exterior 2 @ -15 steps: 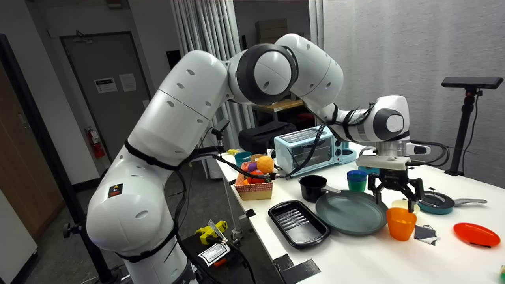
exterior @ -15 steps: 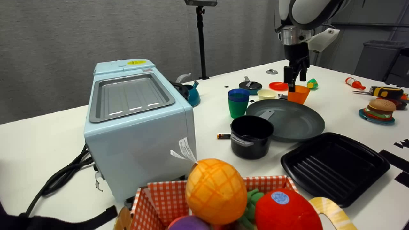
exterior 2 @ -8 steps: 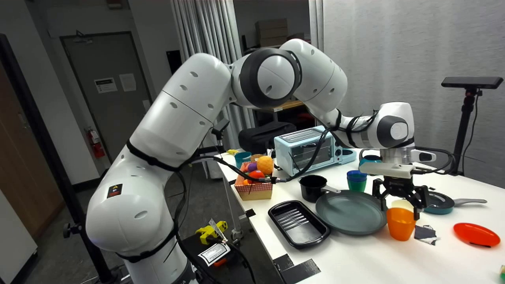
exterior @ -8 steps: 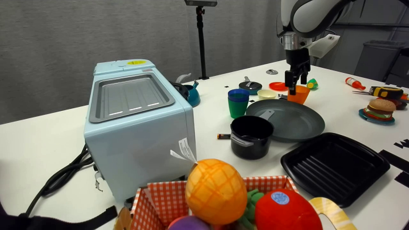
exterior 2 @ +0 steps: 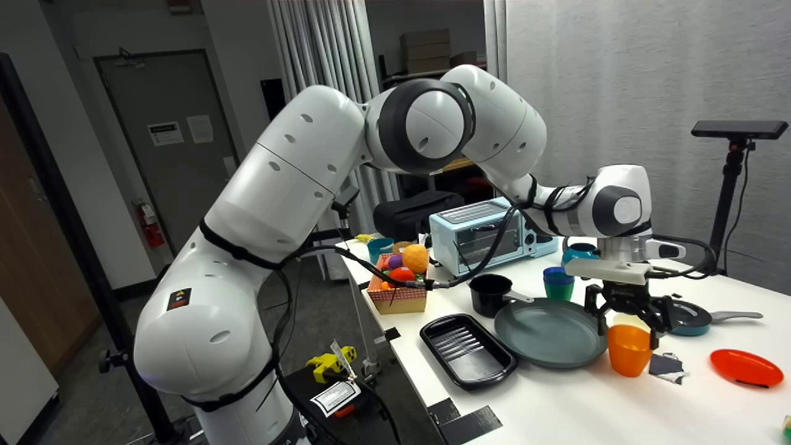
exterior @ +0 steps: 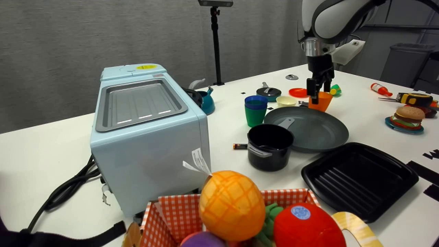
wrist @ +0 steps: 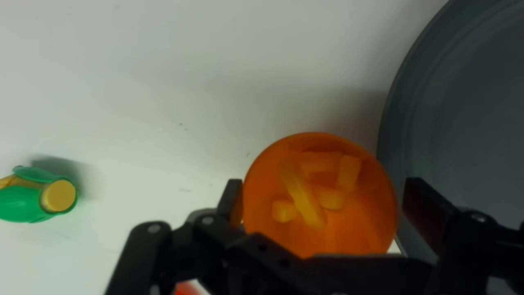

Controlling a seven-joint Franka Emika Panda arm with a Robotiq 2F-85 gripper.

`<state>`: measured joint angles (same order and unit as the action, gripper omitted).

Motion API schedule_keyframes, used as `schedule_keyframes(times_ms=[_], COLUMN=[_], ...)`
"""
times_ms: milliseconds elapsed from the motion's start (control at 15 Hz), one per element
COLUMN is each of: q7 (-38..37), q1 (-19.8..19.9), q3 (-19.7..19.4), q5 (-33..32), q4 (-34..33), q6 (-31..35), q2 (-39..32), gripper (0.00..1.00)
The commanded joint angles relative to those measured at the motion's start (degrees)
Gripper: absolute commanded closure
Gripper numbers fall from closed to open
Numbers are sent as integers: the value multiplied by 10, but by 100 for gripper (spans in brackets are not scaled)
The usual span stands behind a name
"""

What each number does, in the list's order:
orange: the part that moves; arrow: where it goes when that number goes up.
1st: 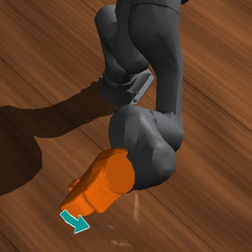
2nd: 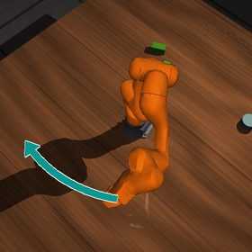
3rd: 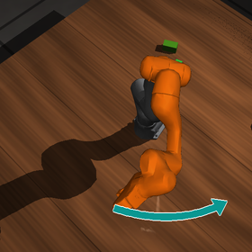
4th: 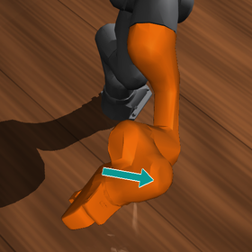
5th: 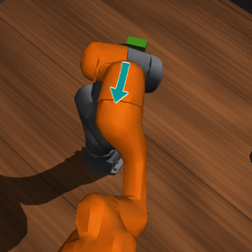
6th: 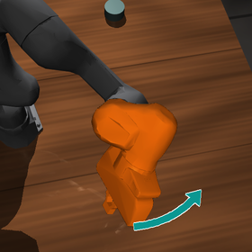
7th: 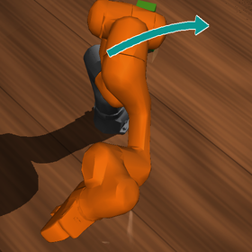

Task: Pour some of the content from the orange cup onto the plate, pick up one object and put it on the small plate and pour it back onto the big plate, and then pour the rest of the content from the orange cup.

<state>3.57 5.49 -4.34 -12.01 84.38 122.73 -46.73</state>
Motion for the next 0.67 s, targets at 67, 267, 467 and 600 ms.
schedule_keyframes(times_ms=[67,267,467,600], q7=[9,11,12,13], q1=[10,13,13,12], q3=[0,1,2,2], q5=[17,23,28,29], q4=[-16,-15,-15,-15], q6=[8,5,5,5], q2=[-14,-13,-12,-11], gripper=[0,0,0,0])
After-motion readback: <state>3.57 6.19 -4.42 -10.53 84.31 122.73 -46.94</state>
